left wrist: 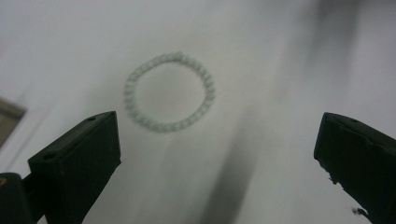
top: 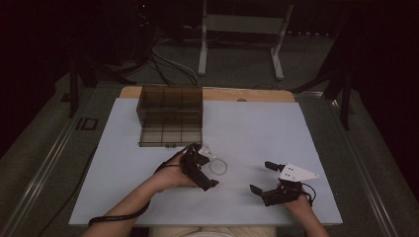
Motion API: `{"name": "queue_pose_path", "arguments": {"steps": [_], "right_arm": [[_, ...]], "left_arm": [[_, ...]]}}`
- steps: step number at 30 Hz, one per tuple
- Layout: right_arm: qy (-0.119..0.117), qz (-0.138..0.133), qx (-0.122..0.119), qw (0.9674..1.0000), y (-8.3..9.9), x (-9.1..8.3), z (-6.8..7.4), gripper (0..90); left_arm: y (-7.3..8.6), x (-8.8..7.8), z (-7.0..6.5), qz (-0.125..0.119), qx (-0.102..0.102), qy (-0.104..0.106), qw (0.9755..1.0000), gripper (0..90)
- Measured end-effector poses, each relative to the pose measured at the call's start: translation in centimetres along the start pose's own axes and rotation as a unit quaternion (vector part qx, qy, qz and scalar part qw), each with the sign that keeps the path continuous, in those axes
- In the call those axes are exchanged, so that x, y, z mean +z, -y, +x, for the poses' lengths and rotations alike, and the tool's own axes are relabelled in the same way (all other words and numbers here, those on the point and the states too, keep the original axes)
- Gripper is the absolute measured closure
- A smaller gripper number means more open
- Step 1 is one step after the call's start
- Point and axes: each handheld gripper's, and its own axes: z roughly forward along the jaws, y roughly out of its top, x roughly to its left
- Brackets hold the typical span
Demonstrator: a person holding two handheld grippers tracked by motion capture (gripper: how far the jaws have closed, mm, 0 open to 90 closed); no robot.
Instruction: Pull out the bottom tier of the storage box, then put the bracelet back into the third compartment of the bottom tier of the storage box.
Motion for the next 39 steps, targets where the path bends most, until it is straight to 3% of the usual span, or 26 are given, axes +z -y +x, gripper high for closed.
{"name": "queue_pose_path", "arguments": {"steps": [5, 15, 22, 23, 27, 34, 39], "right_arm": [[0.000, 0.000, 0.000, 1.0000, -0.1, 0.0, 0.1, 0.0], [-0.001, 0.000, -0.001, 1.0000, 0.0, 0.0, 0.1, 0.0], [-0.002, -0.001, -0.003, 1.0000, 0.0, 0.0, 0.1, 0.0], [-0.002, -0.001, -0.003, 1.0000, 0.0, -0.1, 0.1, 0.0], [-0.003, -0.001, -0.003, 1.0000, -0.1, 0.0, 0.1, 0.0], [-0.004, -0.002, -0.004, 1.0000, -0.1, -0.1, 0.1, 0.0], [-0.005, -0.003, -0.003, 1.0000, -0.1, -0.1, 0.1, 0.0]], "left_arm": [[-0.5, 0.7, -0.7, -0.004, 0.020, -0.002, 0.9998, 2.6], [-1.1, 2.0, -1.1, -0.003, 0.043, -0.010, 0.9990, 18.3], [-1.2, 3.1, -1.2, 0.011, 0.067, -0.012, 0.9976, 37.9], [-1.1, 3.2, -1.2, 0.012, 0.069, -0.013, 0.9975, 44.7], [-1.0, 3.6, -1.1, 0.020, 0.080, -0.025, 0.9963, 51.8], [-1.1, 4.0, -0.9, 0.025, 0.099, -0.023, 0.9945, 67.0], [-1.2, 4.3, -0.7, 0.029, 0.100, -0.026, 0.9942, 74.1]]}}
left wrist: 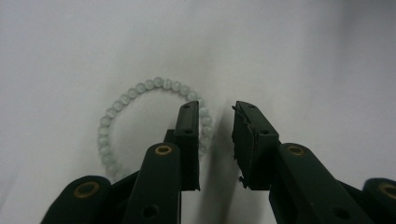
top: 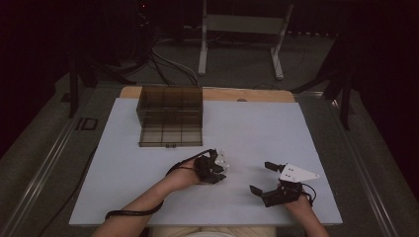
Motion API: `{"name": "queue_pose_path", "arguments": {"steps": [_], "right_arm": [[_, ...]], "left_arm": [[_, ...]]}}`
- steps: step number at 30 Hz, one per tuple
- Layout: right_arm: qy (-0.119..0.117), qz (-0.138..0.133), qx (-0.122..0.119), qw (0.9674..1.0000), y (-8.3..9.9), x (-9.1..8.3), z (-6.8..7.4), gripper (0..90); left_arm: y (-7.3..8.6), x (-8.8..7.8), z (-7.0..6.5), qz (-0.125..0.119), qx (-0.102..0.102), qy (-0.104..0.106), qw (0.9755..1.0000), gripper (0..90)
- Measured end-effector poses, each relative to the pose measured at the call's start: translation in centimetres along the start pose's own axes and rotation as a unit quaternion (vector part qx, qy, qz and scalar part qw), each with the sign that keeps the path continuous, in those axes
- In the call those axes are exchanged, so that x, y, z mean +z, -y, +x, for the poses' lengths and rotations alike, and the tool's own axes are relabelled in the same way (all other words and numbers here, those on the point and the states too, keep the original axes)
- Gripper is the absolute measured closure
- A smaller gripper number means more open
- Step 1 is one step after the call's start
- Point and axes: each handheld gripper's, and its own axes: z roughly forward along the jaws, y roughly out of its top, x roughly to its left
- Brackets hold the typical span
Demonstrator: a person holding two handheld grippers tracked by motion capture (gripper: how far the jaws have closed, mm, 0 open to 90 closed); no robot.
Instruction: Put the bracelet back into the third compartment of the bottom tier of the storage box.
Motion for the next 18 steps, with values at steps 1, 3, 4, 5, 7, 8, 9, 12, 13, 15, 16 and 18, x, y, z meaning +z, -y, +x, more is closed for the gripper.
{"name": "queue_pose_path", "arguments": {"steps": [1, 3, 4, 5, 7, 8, 9, 12, 13, 15, 16, 18], "right_arm": [[0.000, 0.000, 0.000, 1.0000, 0.00, 0.00, 0.00, 0.0], [0.000, 0.000, 0.000, 1.0000, -0.02, -0.04, 0.02, 0.0], [0.000, 0.000, 0.000, 1.0000, -0.02, -0.04, 0.02, 0.0], [0.000, 0.000, 0.000, 1.0000, -0.02, -0.05, 0.02, 0.0], [0.000, 0.000, 0.000, 1.0000, -0.02, -0.04, 0.02, 0.0], [0.000, 0.000, -0.001, 1.0000, -0.01, -0.02, 0.00, 0.0], [0.000, 0.000, 0.000, 1.0000, -0.01, 0.00, 0.00, 0.0], [0.000, 0.002, -0.002, 1.0000, 0.01, 0.06, 0.01, 0.0], [0.000, 0.003, -0.002, 1.0000, 0.02, 0.09, 0.02, 0.0], [-0.001, 0.003, -0.002, 1.0000, 0.02, 0.13, 0.03, 0.0], [0.000, 0.004, -0.002, 1.0000, 0.02, 0.15, 0.04, 0.0], [-0.001, 0.004, -0.001, 1.0000, 0.03, 0.17, 0.05, 0.0]], "left_arm": [[0.01, 0.10, 0.09, 0.000, 0.000, 0.001, 1.0000, 74.1], [0.10, 0.27, 0.30, -0.004, -0.009, 0.010, 0.9999, 77.3], [0.15, 0.32, 0.42, -0.006, -0.011, 0.013, 0.9998, 77.3], [0.16, 0.35, 0.50, -0.006, -0.014, 0.015, 0.9998, 77.4], [0.17, 0.42, 0.58, -0.008, -0.022, 0.015, 0.9996, 81.8], [0.16, 0.45, 0.57, -0.008, -0.022, 0.015, 0.9996, 83.2], [0.14, 0.45, 0.56, -0.007, -0.021, 0.015, 0.9996, 85.2], [0.05, 0.45, 0.35, -0.004, -0.014, 0.009, 0.9998, 86.5], [0.03, 0.43, 0.36, -0.002, -0.014, 0.009, 0.9999, 86.5], [0.02, 0.41, 0.46, 0.000, -0.018, 0.011, 0.9998, 86.6], [0.05, 0.42, 0.49, -0.002, -0.021, 0.012, 0.9997, 86.7], [0.10, 0.45, 0.40, -0.006, -0.029, 0.011, 0.9995, 86.8]]}}
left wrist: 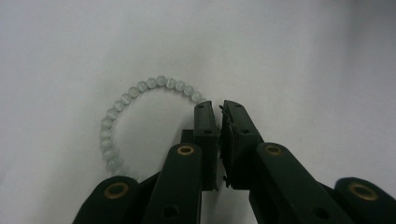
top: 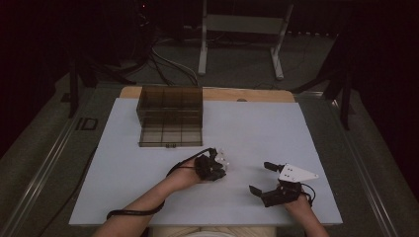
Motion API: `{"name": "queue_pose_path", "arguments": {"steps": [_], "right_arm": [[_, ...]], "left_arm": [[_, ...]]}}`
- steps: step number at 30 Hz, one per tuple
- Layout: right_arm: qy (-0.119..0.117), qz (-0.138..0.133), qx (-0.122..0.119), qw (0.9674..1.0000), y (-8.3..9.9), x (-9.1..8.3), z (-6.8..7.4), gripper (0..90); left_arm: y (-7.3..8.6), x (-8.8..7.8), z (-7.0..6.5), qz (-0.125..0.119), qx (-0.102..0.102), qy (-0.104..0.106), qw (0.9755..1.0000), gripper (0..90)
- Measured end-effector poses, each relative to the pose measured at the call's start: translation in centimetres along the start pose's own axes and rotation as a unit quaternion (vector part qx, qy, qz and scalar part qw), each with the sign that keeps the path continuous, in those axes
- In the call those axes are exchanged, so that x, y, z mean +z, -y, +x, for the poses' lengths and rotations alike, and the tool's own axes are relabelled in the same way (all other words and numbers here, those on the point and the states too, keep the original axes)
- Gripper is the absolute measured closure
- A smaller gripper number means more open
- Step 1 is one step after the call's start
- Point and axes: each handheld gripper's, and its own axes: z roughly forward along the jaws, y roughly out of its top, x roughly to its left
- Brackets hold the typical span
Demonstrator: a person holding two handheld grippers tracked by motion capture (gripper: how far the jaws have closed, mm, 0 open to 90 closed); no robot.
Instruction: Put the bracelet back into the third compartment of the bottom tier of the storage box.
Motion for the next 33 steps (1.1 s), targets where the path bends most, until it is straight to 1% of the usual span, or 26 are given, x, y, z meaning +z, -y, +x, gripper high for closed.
{"name": "queue_pose_path", "arguments": {"steps": [3, 4, 5, 7, 8, 9, 10, 12, 14, 15, 16, 17, 18, 20, 21, 22, 24, 26, 27, 29, 32, 33], "right_arm": [[-0.001, 0.001, 0.002, 1.0000, 0.0, 0.0, 0.0, 0.0], [0.000, 0.001, 0.002, 1.0000, 0.0, 0.0, 0.0, 0.0], [-0.001, 0.002, 0.002, 1.0000, 0.0, 0.1, 0.0, 0.0], [-0.001, 0.002, 0.001, 1.0000, 0.0, 0.1, 0.0, 0.0], [0.000, 0.002, 0.001, 1.0000, 0.0, 0.1, 0.0, 0.0], [0.000, 0.001, 0.002, 1.0000, 0.0, 0.1, 0.0, 0.0], [0.000, 0.001, 0.002, 1.0000, 0.0, 0.0, 0.0, 0.0], [0.001, 0.001, 0.002, 1.0000, 0.0, 0.0, -0.1, 0.0], [0.001, 0.001, 0.002, 1.0000, 0.0, 0.0, 0.0, 0.0], [0.001, 0.001, 0.002, 1.0000, 0.0, 0.0, 0.0, 0.0], [0.000, 0.001, 0.002, 1.0000, 0.0, 0.0, 0.0, 0.0], [0.000, 0.001, 0.002, 1.0000, 0.0, 0.0, 0.0, 0.0], [0.001, 0.002, 0.002, 1.0000, 0.0, 0.0, 0.0, 0.0], [0.000, 0.001, 0.002, 1.0000, 0.0, 0.0, -0.1, 0.0], [0.000, 0.001, 0.001, 1.0000, 0.0, 0.0, -0.1, 0.0], [0.000, 0.001, 0.002, 1.0000, 0.0, 0.0, -0.1, 0.0], [0.000, 0.001, 0.002, 1.0000, 0.0, 0.0, -0.1, 0.0], [0.000, 0.001, 0.002, 1.0000, 0.0, 0.0, 0.0, 0.0], [0.000, 0.001, 0.002, 1.0000, 0.0, 0.0, 0.0, 0.0], [0.000, 0.001, 0.001, 1.0000, 0.0, 0.0, 0.0, 0.0], [0.000, 0.001, 0.002, 1.0000, 0.0, 0.0, -0.1, 0.0], [0.000, 0.001, 0.002, 1.0000, 0.0, 0.0, -0.1, 0.0]], "left_arm": [[0.0, 0.0, 0.0, 0.000, 0.001, -0.002, 1.0000, 86.8], [0.0, 0.0, 0.0, -0.001, -0.004, 0.000, 1.0000, 86.9], [0.0, 0.0, 0.0, -0.001, -0.003, 0.000, 1.0000, 86.9], [0.0, -0.1, 0.0, 0.000, 0.004, 0.000, 1.0000, 86.9], [0.0, 0.0, 0.0, -0.003, -0.001, 0.001, 1.0000, 86.9], [0.0, -0.1, 0.0, -0.002, 0.003, 0.003, 1.0000, 86.9], [0.0, -0.1, 0.0, -0.007, -0.004, 0.009, 0.9999, 86.9], [-0.1, -0.2, -0.1, -0.006, 0.001, 0.007, 1.0000, 86.9], [-0.1, -0.3, -0.1, -0.007, -0.001, 0.012, 0.9999, 86.9], [-0.1, -0.4, -0.1, -0.010, 0.000, 0.008, 0.9999, 86.9], [-0.1, -0.5, -0.1, -0.010, -0.003, 0.009, 0.9999, 86.9], [-0.1, -0.6, 0.0, -0.012, -0.004, 0.013, 0.9998, 86.9], [-0.1, -0.7, 0.0, -0.014, -0.003, 0.010, 0.9998, 86.9], [-0.2, -1.0, 0.1, -0.016, -0.005, 0.012, 0.9998, 86.9], [-0.2, -1.2, 0.1, -0.018, -0.004, 0.008, 0.9998, 86.9], [-0.2, -1.3, 0.2, -0.017, -0.005, 0.011, 0.9998, 86.9], [-0.2, -1.6, 0.3, -0.023, -0.009, 0.015, 0.9996, 86.9], [-0.2, -1.8, 0.4, -0.024, -0.007, 0.016, 0.9996, 86.9], [-0.2, -2.0, 0.5, -0.023, -0.004, 0.013, 0.9996, 86.9], [-0.2, -2.3, 0.7, -0.027, -0.011, 0.018, 0.9994, 86.9], [-0.2, -2.7, 0.8, -0.028, -0.004, 0.013, 0.9995, 86.9], [-0.3, -2.9, 0.8, -0.032, -0.008, 0.012, 0.9994, 86.9]]}}
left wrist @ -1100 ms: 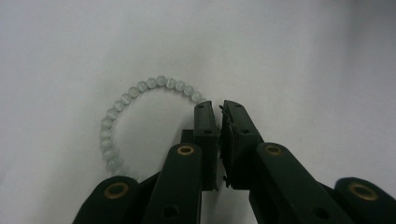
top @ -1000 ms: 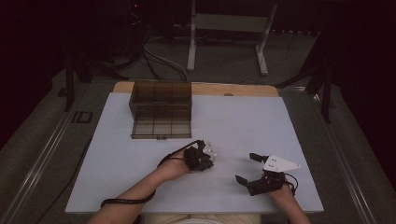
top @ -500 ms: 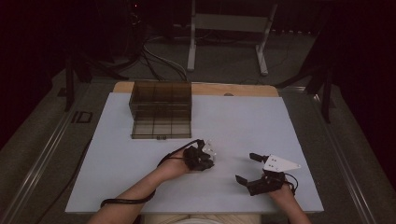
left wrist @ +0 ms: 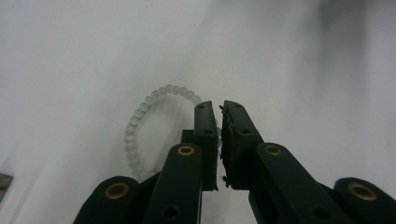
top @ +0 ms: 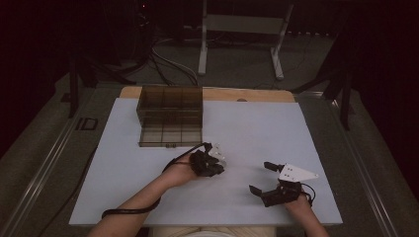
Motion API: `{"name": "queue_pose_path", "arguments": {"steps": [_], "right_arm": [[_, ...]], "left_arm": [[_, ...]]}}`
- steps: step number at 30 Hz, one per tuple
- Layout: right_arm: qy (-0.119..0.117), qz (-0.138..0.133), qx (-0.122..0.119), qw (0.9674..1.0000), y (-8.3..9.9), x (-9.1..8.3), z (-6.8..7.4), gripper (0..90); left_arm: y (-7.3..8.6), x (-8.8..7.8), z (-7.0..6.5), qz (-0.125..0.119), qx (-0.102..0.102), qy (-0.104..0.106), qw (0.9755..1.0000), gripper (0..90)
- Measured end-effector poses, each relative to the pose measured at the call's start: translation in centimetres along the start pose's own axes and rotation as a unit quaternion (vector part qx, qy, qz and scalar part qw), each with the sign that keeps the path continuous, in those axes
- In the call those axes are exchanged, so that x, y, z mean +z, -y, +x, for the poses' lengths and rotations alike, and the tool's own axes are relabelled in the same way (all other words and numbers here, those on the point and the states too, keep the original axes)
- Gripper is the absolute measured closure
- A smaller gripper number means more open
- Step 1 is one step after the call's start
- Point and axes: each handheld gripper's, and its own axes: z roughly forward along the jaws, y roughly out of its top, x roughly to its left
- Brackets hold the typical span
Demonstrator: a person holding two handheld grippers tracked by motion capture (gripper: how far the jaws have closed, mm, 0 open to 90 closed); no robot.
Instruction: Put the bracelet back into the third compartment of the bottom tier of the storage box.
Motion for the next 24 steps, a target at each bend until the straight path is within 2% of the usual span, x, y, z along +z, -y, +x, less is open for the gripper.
{"name": "queue_pose_path", "arguments": {"steps": [1, 5, 12, 15, 16, 20, 24], "right_arm": [[0.000, 0.000, 0.000, 1.0000, 0.0, 0.0, 0.0, 0.0], [0.000, 0.000, 0.000, 1.0000, 0.0, 0.0, 0.0, 0.0], [0.000, 0.000, 0.000, 1.0000, 0.0, 0.0, 0.0, 0.0], [0.001, 0.000, 0.000, 1.0000, 0.0, 0.0, 0.0, 0.0], [0.001, 0.000, 0.001, 1.0000, 0.0, 0.0, 0.0, 0.0], [0.001, 0.000, 0.000, 1.0000, 0.0, 0.0, 0.0, 0.0], [0.000, 0.002, -0.002, 1.0000, 0.0, 0.0, 0.0, 0.0]], "left_arm": [[-0.1, -0.1, 0.1, -0.001, 0.001, 0.005, 1.0000, 86.9], [-0.3, -0.7, 0.4, -0.008, 0.003, -0.001, 1.0000, 86.9], [-0.6, -1.6, 0.7, -0.022, -0.004, 0.005, 0.9997, 86.9], [-0.7, -2.1, 0.8, -0.023, 0.000, 0.004, 0.9997, 86.9], [-0.7, -2.2, 0.8, -0.029, -0.005, 0.003, 0.9996, 86.9], [-0.9, -2.8, 0.8, -0.033, 0.001, 0.004, 0.9995, 86.9], [-1.0, -3.3, 0.9, -0.038, -0.004, 0.005, 0.9992, 87.0]]}}
